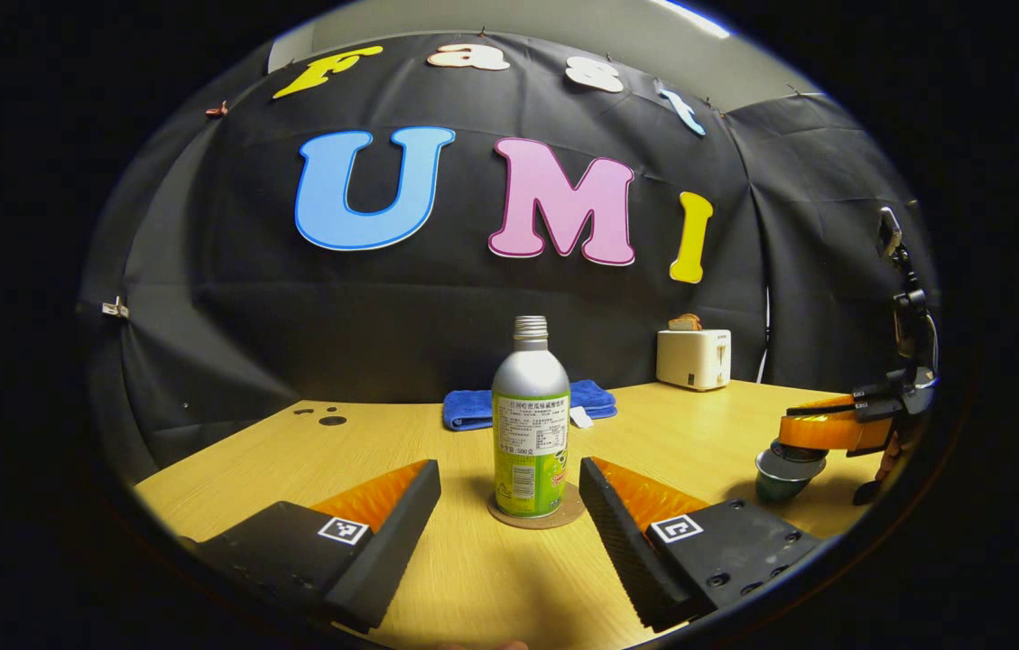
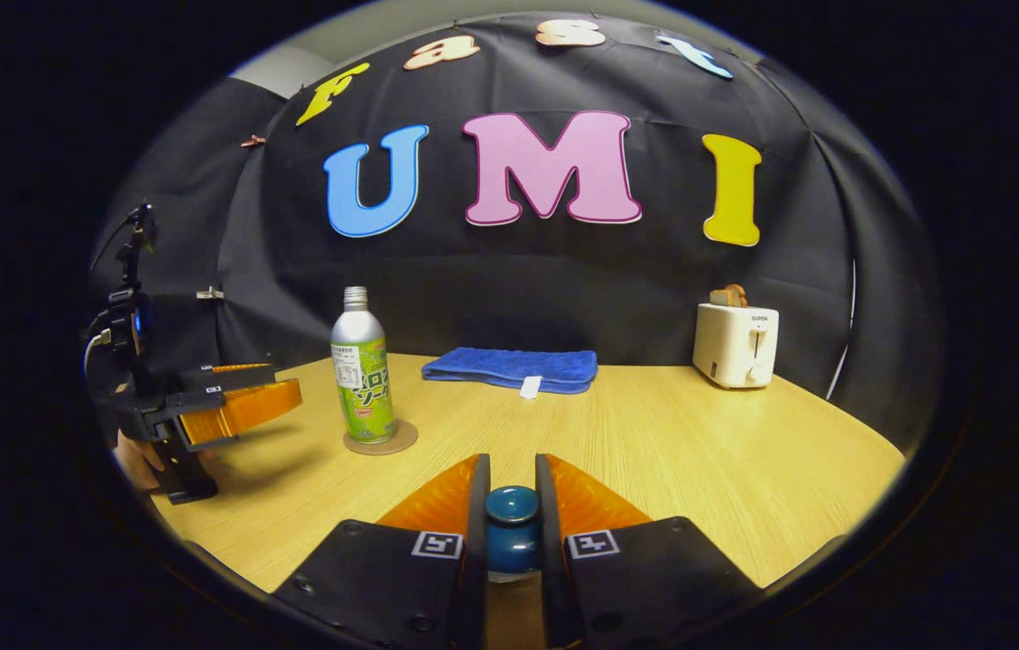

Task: Open the teacup lid with one hand, grasp the water bottle and pour water into the teacup with the other hand; after pouring, place the water bottle on the coaster and then close the teacup lid.

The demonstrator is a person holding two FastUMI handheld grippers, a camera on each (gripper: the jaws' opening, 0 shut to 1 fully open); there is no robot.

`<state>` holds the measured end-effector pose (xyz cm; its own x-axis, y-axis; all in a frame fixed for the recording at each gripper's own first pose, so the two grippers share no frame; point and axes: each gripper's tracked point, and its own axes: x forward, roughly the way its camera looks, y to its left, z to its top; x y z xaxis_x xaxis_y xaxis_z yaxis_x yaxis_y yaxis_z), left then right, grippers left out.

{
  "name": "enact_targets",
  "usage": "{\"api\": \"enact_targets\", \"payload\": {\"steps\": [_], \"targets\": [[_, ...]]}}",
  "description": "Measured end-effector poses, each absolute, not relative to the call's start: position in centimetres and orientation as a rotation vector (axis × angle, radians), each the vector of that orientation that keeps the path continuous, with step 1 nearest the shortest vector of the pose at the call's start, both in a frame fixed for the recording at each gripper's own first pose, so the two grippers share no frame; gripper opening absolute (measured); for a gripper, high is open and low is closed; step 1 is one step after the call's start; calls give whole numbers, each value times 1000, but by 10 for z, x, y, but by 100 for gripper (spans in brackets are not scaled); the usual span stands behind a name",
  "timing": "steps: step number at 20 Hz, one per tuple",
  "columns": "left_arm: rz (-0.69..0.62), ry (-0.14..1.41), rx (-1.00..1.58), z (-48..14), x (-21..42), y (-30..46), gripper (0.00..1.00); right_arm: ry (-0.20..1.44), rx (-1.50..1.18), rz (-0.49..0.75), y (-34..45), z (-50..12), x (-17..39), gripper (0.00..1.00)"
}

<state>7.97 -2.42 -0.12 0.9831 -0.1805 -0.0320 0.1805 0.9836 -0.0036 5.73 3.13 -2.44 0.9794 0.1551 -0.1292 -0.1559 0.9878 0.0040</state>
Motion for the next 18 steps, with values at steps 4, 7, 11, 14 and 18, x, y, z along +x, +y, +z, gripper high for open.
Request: {"api": "enact_targets", "payload": {"steps": [4,7,11,14,18], "targets": [[-197,32,-1,-1,80,-28,98,178,-29,143,34,-34,62,28],[-223,31,-1,0,79,-31,98,225,-26,153,37,-41,63,28],[-224,31,0,-1,79,-31,98,233,-23,157,38,-41,62,31],[-206,32,0,-1,80,-27,98,193,-18,152,36,-33,58,44],[-175,33,0,-1,75,-27,98,69,-4,149,34,-13,49,73]]}}
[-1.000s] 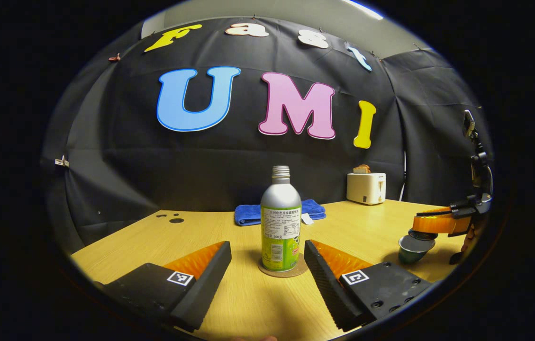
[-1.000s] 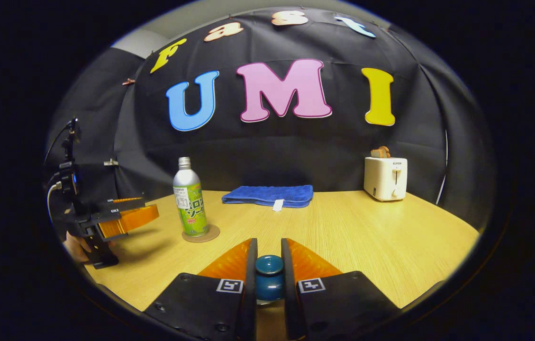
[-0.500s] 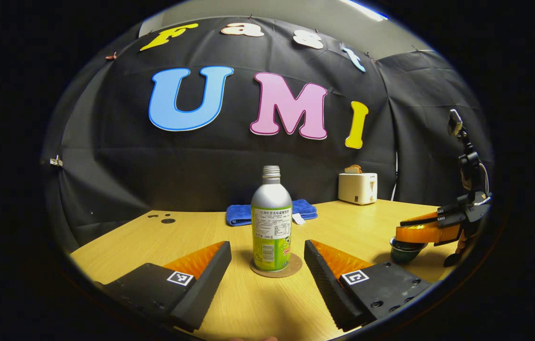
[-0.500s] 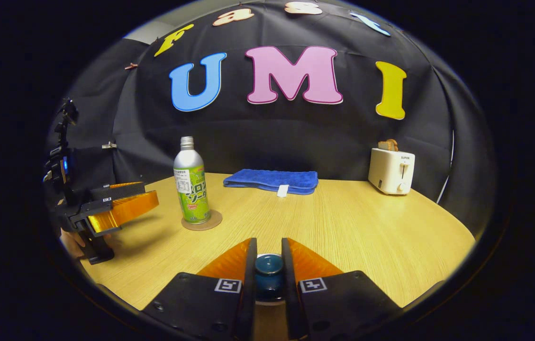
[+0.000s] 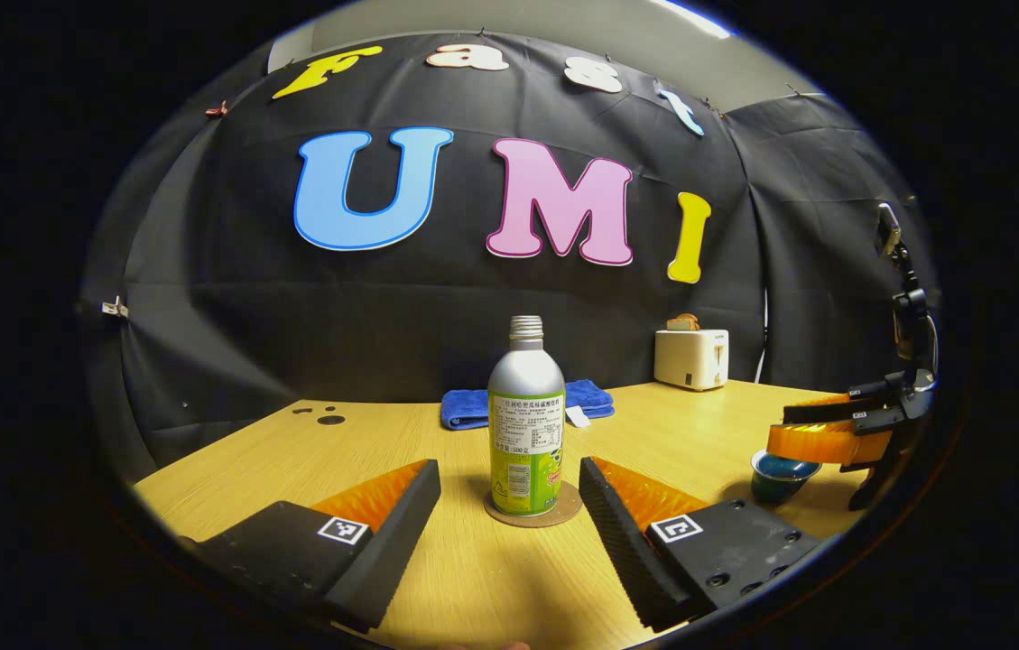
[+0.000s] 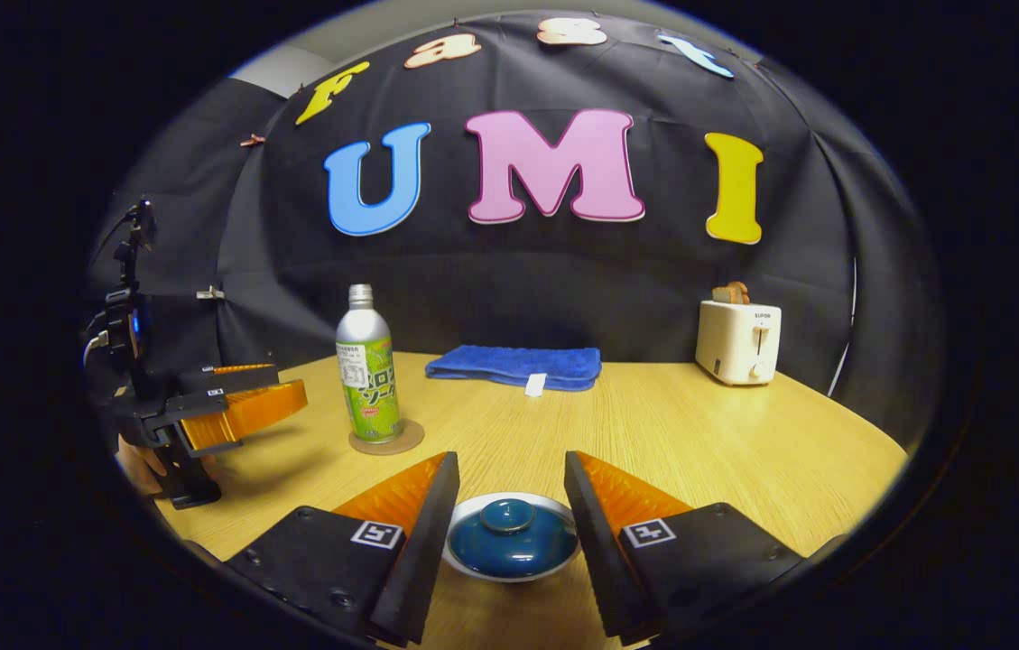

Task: Open the teacup lid with one hand, grasp the water bottle and pour water into the teacup with the other hand; after pouring, place the water bottle on the coaster and then close the teacup lid.

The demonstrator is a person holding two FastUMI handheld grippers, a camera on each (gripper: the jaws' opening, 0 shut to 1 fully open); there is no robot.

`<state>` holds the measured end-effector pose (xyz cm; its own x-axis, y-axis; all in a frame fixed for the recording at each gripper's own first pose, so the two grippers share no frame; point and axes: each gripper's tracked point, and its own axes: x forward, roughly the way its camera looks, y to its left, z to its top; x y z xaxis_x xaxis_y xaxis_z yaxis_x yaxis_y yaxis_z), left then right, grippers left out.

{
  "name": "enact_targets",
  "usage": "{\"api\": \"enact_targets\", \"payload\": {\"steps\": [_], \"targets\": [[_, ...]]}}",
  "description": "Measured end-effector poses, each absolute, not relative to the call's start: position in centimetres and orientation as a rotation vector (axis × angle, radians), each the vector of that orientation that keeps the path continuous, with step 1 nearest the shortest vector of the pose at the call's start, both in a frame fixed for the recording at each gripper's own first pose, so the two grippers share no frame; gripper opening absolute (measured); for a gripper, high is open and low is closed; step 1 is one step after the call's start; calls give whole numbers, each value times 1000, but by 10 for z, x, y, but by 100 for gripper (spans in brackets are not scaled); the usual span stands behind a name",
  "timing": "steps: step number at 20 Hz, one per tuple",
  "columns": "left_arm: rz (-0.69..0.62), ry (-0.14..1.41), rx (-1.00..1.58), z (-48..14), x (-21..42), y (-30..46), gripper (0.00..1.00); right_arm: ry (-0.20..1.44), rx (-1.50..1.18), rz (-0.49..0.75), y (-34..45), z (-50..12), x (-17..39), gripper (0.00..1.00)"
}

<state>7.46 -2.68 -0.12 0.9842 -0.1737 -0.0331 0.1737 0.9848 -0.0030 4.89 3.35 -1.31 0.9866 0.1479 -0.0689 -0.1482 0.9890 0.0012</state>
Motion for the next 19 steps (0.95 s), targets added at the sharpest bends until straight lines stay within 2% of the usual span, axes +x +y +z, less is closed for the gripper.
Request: {"api": "enact_targets", "payload": {"steps": [1,3,5,9,19], "targets": [[-167,33,0,-1,72,-28,98,28,-3,149,34,-7,46,75],[-151,34,0,-1,66,-31,98,10,-1,131,29,-8,46,91],[-134,33,-1,-1,61,-36,98,6,0,113,26,-7,49,100],[-94,35,0,0,49,-49,98,2,-2,26,10,-5,50,100],[-42,35,-1,1,44,-74,98,1,-3,-14,4,-5,49,100]]}}
